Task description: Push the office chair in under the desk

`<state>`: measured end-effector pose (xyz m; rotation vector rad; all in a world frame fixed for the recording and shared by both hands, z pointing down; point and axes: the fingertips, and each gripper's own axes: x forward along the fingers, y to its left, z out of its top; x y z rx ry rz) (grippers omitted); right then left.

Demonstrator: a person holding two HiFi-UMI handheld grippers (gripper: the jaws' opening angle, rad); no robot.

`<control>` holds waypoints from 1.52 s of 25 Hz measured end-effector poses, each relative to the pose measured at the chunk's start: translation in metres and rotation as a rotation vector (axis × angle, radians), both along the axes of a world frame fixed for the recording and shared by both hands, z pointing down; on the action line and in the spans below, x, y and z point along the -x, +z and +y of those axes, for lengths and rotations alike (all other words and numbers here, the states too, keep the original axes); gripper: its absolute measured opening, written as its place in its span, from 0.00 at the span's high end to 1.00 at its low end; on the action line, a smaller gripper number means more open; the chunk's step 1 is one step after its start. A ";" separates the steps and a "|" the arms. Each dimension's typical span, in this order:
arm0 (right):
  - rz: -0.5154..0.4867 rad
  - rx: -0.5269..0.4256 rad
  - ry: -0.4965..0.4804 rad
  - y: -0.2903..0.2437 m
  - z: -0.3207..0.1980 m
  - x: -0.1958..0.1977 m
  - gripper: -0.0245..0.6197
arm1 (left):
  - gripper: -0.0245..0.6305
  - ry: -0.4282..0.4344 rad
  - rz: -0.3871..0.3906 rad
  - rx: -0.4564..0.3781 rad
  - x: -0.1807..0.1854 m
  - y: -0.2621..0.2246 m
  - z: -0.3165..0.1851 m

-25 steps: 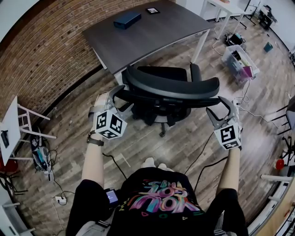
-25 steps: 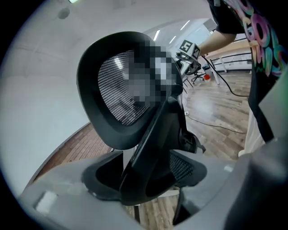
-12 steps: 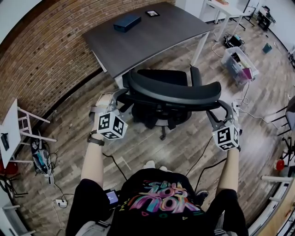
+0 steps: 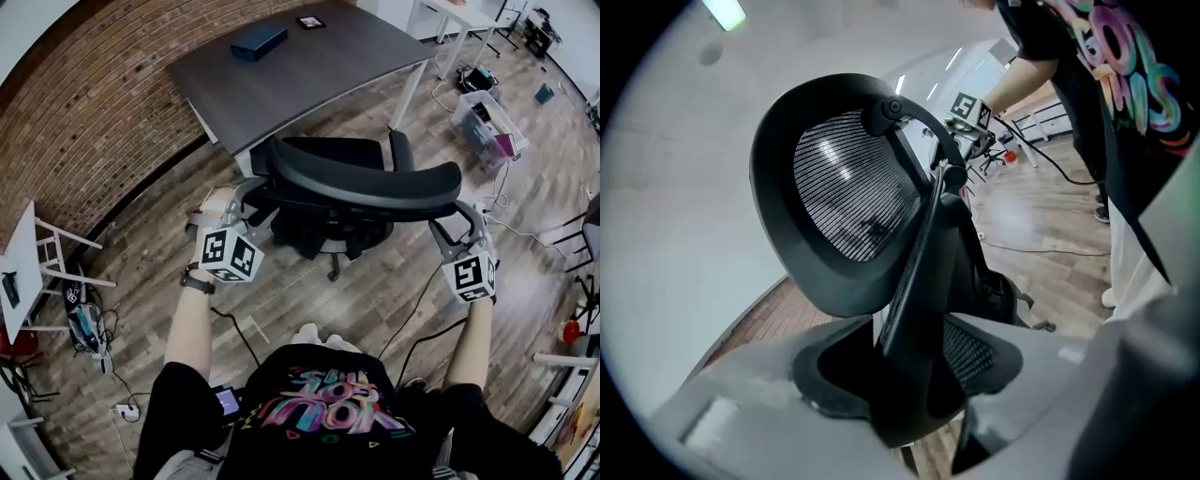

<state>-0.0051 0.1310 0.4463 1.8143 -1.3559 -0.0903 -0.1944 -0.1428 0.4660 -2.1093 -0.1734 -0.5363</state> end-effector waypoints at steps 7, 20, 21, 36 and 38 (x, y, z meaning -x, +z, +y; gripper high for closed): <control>-0.014 -0.024 0.018 -0.002 -0.004 -0.002 0.59 | 0.60 0.008 0.005 -0.001 -0.003 -0.001 -0.003; -0.025 -0.055 0.013 -0.002 -0.018 -0.050 0.57 | 0.60 -0.007 0.025 0.000 -0.041 -0.002 -0.008; -0.024 -0.059 0.008 -0.002 -0.019 -0.056 0.57 | 0.60 -0.010 0.025 -0.001 -0.046 -0.002 -0.008; -0.034 -0.085 -0.071 -0.005 -0.036 -0.184 0.56 | 0.60 -0.130 0.006 0.009 -0.148 -0.003 -0.004; -0.036 -0.088 -0.092 -0.004 -0.040 -0.201 0.56 | 0.60 -0.148 0.005 0.005 -0.161 -0.002 -0.004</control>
